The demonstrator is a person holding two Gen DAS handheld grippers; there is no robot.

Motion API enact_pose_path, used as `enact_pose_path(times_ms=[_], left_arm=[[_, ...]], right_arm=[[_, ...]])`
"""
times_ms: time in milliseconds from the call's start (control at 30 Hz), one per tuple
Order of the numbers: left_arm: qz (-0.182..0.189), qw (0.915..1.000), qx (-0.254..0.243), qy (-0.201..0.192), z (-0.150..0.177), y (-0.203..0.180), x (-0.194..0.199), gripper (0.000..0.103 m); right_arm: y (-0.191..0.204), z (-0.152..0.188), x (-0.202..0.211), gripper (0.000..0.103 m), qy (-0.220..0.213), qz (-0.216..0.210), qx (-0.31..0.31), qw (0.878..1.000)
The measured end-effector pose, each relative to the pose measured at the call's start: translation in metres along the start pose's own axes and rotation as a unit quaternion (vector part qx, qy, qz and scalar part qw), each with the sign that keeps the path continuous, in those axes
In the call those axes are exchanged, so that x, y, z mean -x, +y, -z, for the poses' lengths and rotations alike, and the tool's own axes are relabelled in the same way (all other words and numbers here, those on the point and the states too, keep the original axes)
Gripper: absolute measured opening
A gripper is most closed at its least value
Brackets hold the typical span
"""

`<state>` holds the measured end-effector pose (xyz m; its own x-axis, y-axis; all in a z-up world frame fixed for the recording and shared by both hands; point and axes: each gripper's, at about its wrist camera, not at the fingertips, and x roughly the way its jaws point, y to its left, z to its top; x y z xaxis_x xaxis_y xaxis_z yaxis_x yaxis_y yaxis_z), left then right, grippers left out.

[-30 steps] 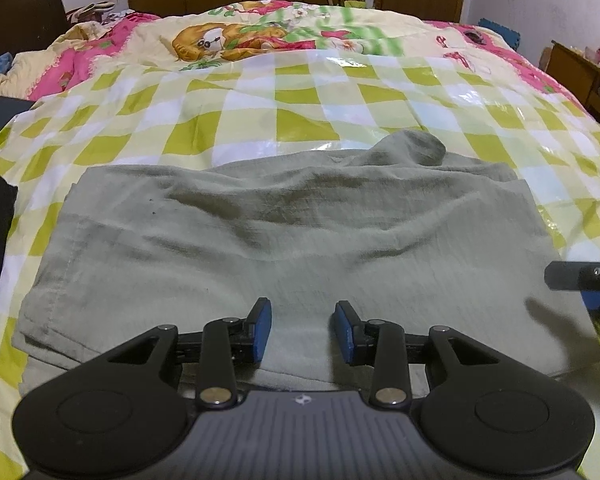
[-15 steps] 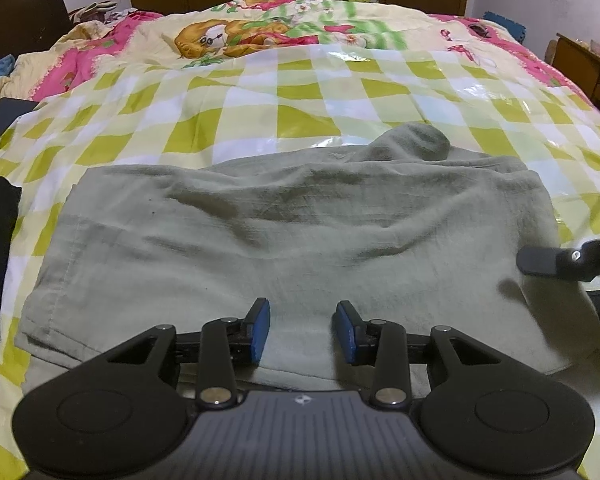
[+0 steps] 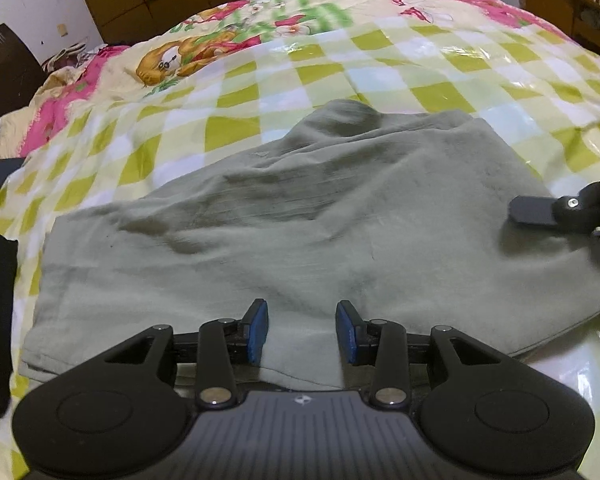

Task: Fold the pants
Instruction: 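Pinch the sweatpants edge with the right gripper and lift it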

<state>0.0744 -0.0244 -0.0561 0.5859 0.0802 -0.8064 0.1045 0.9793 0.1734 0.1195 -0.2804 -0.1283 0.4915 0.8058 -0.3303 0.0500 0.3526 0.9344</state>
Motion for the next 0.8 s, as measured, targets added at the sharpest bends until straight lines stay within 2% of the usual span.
enact_pose_path(times_ms=[100,167,233,300,367,400,433,533,800], left_arm=[[0.014,0.9998,0.011,0.004,-0.001,0.009,0.0,0.051],[0.023,0.9995,0.021,0.004,0.0,0.012,-0.001,0.051],[0.026,0.9994,0.024,0.001,0.001,0.014,-0.002,0.052],[0.027,0.9994,0.021,0.0,0.003,0.013,-0.003,0.052],[0.029,0.9993,0.024,-0.002,0.004,0.014,-0.003,0.052],[0.03,0.9992,0.026,-0.002,0.004,0.014,-0.003,0.052],[0.031,0.9991,0.028,-0.002,0.004,0.015,-0.004,0.052],[0.025,0.9994,0.022,-0.001,0.004,0.01,-0.003,0.052],[0.029,0.9996,-0.004,0.006,-0.001,-0.015,0.0,0.051]], right_arm=[[-0.003,-0.001,-0.008,0.021,0.007,0.021,0.004,1.0],[-0.002,-0.004,-0.015,0.023,0.016,0.021,0.001,1.0],[-0.001,-0.007,-0.025,0.033,0.023,0.012,-0.01,1.0],[0.001,-0.01,-0.034,0.035,0.025,0.019,-0.017,0.999],[0.005,-0.008,-0.042,0.026,0.012,0.043,-0.008,0.999],[0.006,-0.006,-0.047,0.011,0.019,0.044,-0.005,0.999],[0.006,-0.004,-0.049,0.005,0.026,0.042,-0.002,0.999],[0.011,0.002,-0.044,0.005,0.028,0.037,0.017,0.999],[-0.005,-0.008,-0.013,0.005,0.001,-0.007,-0.031,0.999]])
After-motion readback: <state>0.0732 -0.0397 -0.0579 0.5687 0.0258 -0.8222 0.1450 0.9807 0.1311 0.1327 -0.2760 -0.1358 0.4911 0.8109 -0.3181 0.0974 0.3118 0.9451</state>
